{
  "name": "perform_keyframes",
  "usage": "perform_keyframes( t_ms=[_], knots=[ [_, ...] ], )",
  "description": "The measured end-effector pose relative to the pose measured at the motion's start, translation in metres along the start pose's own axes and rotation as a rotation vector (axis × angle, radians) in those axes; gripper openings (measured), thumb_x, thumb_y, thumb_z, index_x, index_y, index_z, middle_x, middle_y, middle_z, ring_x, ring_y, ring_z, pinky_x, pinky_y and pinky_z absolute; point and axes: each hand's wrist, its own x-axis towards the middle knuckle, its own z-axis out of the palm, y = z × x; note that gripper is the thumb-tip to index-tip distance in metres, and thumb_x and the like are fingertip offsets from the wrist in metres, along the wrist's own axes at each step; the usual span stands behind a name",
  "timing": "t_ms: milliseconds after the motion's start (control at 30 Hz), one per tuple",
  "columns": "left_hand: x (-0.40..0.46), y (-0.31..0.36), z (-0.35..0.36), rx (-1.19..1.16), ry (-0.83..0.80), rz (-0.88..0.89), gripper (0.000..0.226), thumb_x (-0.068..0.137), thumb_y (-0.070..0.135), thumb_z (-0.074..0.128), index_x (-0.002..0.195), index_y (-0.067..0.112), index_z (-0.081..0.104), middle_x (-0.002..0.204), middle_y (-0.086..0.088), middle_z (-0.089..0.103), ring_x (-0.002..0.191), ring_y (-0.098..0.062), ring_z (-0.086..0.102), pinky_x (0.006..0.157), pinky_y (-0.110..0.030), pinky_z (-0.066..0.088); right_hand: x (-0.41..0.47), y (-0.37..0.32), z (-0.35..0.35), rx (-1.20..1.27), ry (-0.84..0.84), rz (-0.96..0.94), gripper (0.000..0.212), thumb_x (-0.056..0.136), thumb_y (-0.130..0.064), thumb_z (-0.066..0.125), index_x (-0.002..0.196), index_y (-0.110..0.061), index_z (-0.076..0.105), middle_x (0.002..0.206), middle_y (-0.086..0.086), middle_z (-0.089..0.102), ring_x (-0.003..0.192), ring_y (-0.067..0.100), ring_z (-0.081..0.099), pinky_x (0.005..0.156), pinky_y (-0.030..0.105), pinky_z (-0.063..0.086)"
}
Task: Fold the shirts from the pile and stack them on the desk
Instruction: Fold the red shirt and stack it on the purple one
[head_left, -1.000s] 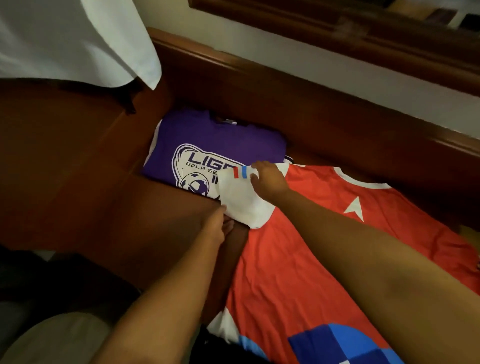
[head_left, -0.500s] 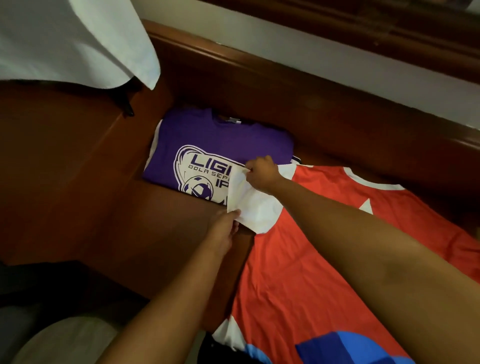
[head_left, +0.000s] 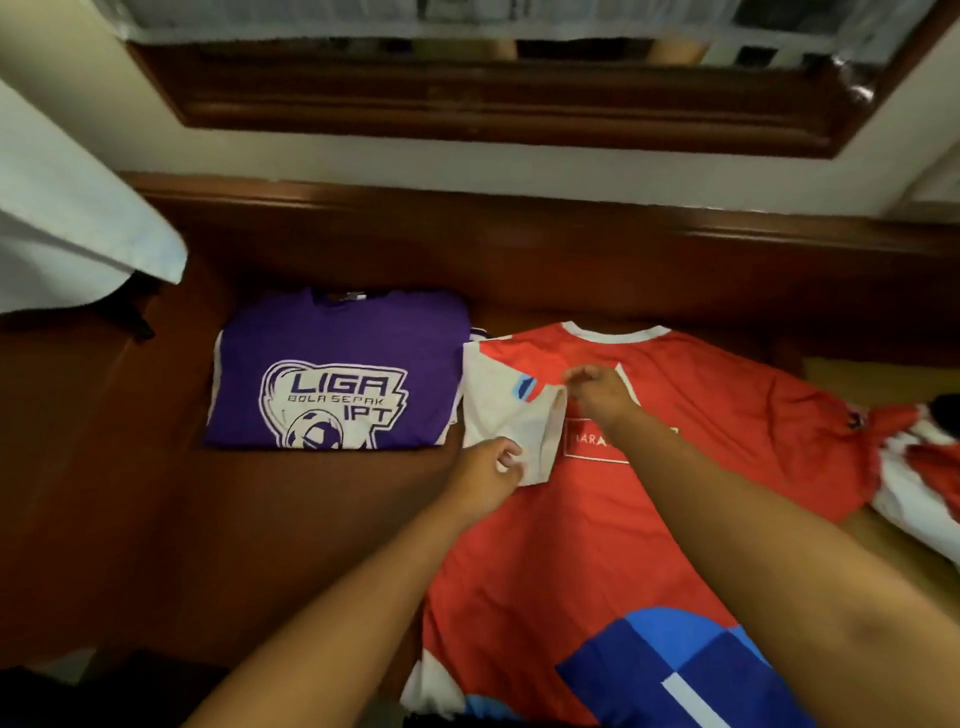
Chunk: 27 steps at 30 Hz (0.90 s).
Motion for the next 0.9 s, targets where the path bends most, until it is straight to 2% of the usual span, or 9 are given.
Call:
perform_keyframes(
  t_ms=[100,200,267,400,533,600,700,833,900],
  knots=[
    [0.024,-0.007,-0.027,0.228,0.053,0.049,0.019,0.089,0.014,0.056,0.104,0.012,0.069,0.101,-0.009,0.069,0.096,-0.027,0.063,0.081,-0.027,0.048,-0.018,0.034,0.002,-0.038,0.053,0.117,0.027,0.087,0.002,0.045,0.077,-0.017,0.06,0.075,0.003,0.06,0.068,0.019,0.054,0.058,0.025,0.041],
    [0.061,-0.01,-0.061,0.458,0.066,0.111,0.029,0.093,0.011,0.047,0.117,0.013,0.064,0.121,-0.009,0.063,0.108,-0.029,0.059,0.09,-0.033,0.048,-0.033,0.053,0.017,-0.167,0.15,0.127,0.019,0.089,-0.006,0.047,0.098,-0.008,0.064,0.095,0.011,0.066,0.088,0.029,0.06,0.07,0.028,0.043],
    [0.088,-0.005,-0.078,0.613,0.038,0.19,0.037,0.094,0.009,0.045,0.128,0.014,0.058,0.131,-0.009,0.057,0.117,-0.029,0.052,0.097,-0.038,0.045,-0.035,0.058,0.028,-0.234,0.195,0.125,0.018,0.093,-0.014,0.05,0.1,-0.001,0.06,0.102,0.017,0.065,0.097,0.033,0.06,0.073,0.032,0.041],
    [0.132,0.017,-0.085,0.824,-0.092,0.336,0.05,0.094,0.008,0.045,0.142,0.017,0.041,0.144,-0.007,0.043,0.124,-0.03,0.045,0.095,-0.043,0.044,-0.022,0.066,0.051,-0.337,0.235,0.168,0.043,0.094,-0.038,0.055,0.095,0.004,0.06,0.098,0.021,0.065,0.095,0.036,0.061,0.067,0.029,0.033],
    [0.161,0.02,-0.082,0.894,-0.318,0.306,0.046,0.089,0.012,0.05,0.132,0.024,0.053,0.134,-0.007,0.054,0.113,-0.028,0.054,0.088,-0.039,0.049,-0.011,0.061,0.062,-0.336,0.303,0.256,0.06,0.089,-0.052,0.057,0.112,0.003,0.058,0.112,0.019,0.064,0.108,0.035,0.06,0.084,0.034,0.044],
    [0.168,0.022,-0.082,0.95,-0.344,0.322,0.04,0.085,0.013,0.053,0.124,0.019,0.057,0.126,-0.009,0.056,0.106,-0.028,0.056,0.085,-0.037,0.05,-0.007,0.054,0.061,-0.315,0.284,0.325,0.055,0.089,-0.048,0.058,0.117,0.0,0.058,0.12,0.017,0.062,0.113,0.034,0.058,0.091,0.035,0.045],
    [0.171,0.028,-0.083,1.096,-0.288,0.428,0.035,0.085,0.012,0.052,0.12,0.012,0.057,0.119,-0.013,0.055,0.105,-0.03,0.053,0.086,-0.039,0.047,-0.001,0.047,0.057,-0.307,0.229,0.369,0.038,0.09,-0.026,0.057,0.116,0.001,0.06,0.123,0.018,0.061,0.114,0.034,0.057,0.088,0.032,0.045],
    [0.18,0.033,-0.087,1.185,-0.239,0.439,0.03,0.091,0.011,0.047,0.118,0.009,0.059,0.119,-0.013,0.056,0.108,-0.029,0.049,0.089,-0.039,0.043,-0.001,0.04,0.046,-0.139,0.289,0.279,0.021,0.092,-0.018,0.054,0.097,0.001,0.059,0.089,0.014,0.059,0.093,0.033,0.059,0.07,0.026,0.036],
    [0.186,0.034,-0.091,1.121,-0.259,0.441,0.028,0.094,0.011,0.045,0.118,0.009,0.06,0.119,-0.013,0.057,0.108,-0.03,0.05,0.089,-0.039,0.045,-0.005,0.034,0.038,-0.006,0.328,0.246,0.014,0.094,-0.017,0.051,0.085,-0.006,0.05,0.08,0.007,0.052,0.084,0.027,0.053,0.07,0.028,0.036]
  ],
)
